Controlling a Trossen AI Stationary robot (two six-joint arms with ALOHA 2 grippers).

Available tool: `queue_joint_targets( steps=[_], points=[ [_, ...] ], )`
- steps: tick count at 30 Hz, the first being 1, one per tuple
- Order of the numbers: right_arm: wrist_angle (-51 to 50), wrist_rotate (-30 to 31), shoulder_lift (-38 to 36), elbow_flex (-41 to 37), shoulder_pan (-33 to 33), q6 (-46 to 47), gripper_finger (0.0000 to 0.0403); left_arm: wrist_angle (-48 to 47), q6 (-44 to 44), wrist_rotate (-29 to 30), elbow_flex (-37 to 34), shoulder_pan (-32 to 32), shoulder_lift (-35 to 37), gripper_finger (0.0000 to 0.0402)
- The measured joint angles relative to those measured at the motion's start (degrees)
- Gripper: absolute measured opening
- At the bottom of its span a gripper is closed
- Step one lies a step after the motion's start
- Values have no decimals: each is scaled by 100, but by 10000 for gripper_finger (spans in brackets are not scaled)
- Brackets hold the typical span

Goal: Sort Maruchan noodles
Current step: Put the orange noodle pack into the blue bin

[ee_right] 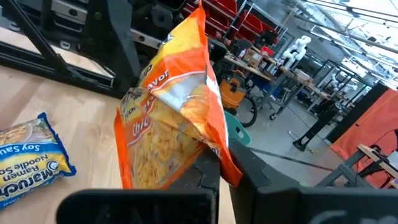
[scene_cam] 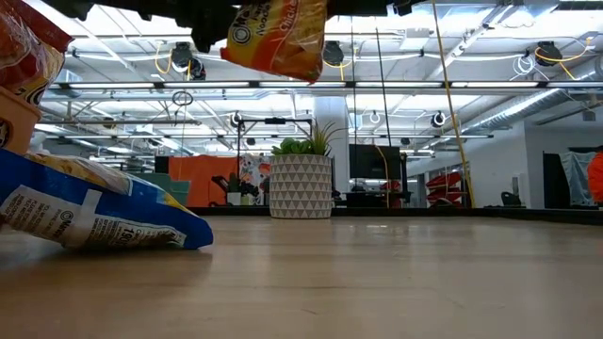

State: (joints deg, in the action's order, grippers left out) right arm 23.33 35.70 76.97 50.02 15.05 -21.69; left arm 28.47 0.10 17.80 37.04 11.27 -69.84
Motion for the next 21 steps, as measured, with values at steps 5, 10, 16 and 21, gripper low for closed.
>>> queue_joint_targets(
  steps=[5,10,16,21],
  points=[
    [-2,3,0,0,1,-4,4,35,17,-4,0,0,0,183],
    [-4,4,0,0,0,-44,4,30,17,-13,0,4,0,128],
    [84,129,0,0,106,-435,26,17,-22,-20,0,4,0,112],
    [284,596,-17,0,234,-555,79,-21,124,-304,0,3,137,111]
  ],
)
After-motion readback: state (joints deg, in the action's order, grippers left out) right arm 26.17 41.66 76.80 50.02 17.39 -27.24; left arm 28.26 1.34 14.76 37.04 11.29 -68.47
